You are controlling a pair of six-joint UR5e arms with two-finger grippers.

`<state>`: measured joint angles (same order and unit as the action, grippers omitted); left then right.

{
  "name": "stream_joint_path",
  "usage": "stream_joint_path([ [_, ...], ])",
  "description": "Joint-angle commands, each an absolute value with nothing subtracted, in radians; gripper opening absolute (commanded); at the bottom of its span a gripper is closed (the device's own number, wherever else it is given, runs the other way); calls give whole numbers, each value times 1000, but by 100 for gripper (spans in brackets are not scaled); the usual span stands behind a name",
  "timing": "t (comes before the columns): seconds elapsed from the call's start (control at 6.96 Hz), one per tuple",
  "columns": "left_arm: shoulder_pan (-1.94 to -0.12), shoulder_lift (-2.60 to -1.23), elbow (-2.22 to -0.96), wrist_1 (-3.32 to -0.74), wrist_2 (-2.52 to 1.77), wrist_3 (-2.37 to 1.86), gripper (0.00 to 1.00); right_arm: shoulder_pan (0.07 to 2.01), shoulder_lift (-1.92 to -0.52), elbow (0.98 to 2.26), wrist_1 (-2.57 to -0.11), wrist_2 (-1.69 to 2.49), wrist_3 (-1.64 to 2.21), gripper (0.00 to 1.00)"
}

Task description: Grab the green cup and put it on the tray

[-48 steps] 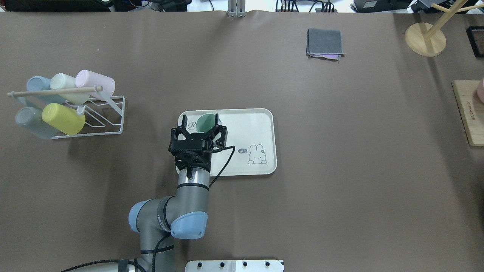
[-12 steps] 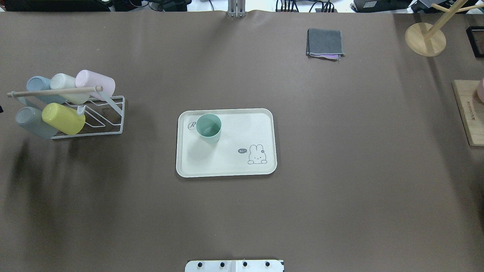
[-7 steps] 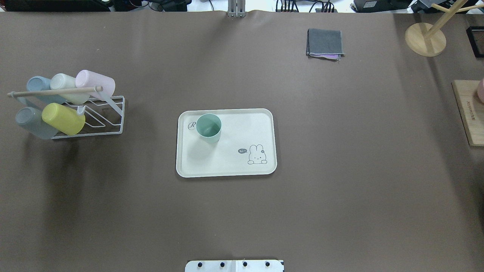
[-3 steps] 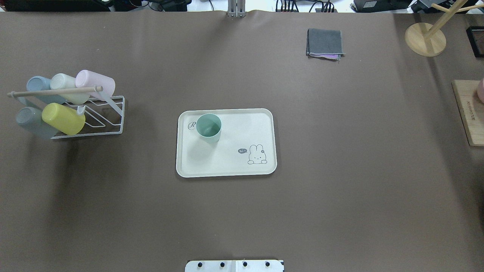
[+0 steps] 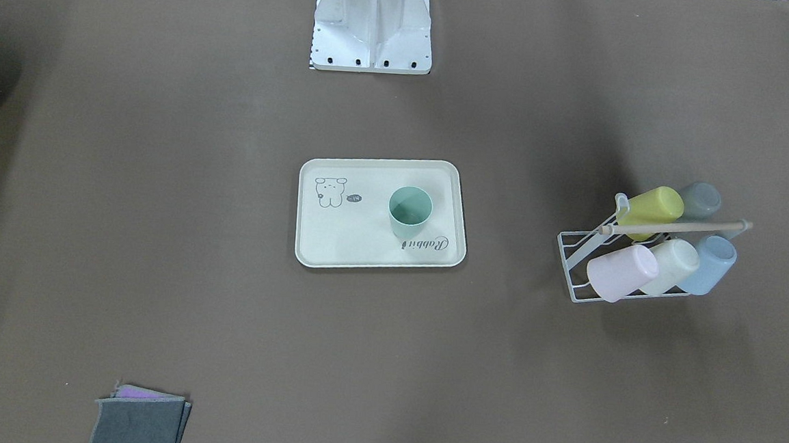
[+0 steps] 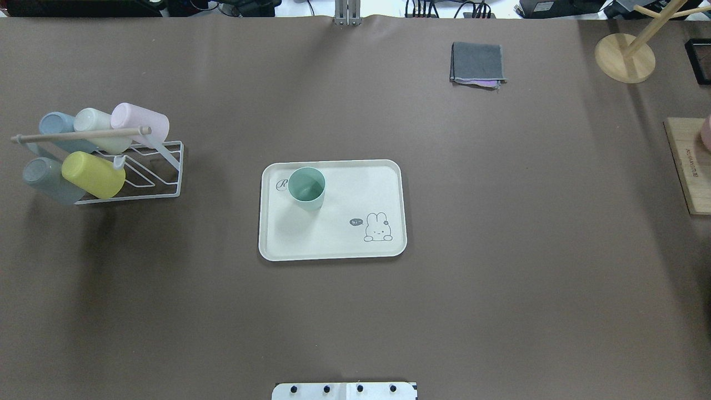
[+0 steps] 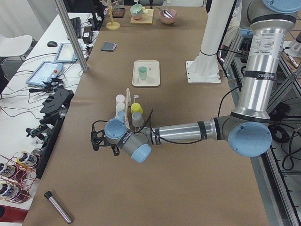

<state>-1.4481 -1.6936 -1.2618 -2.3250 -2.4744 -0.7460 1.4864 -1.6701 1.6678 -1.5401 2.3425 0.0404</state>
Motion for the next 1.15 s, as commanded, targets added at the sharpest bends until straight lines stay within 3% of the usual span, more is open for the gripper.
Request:
stream_joint_path([
  [0.0,-1460,-1698,-1290,-2185,-2418,-530,98,1486,-1674,1671,-1540,2342,41,100],
  [1.01,-1566,-1808,-1380,-1909,-2352,-273,98,1486,-1661,1696,-1539,2350,40,100],
])
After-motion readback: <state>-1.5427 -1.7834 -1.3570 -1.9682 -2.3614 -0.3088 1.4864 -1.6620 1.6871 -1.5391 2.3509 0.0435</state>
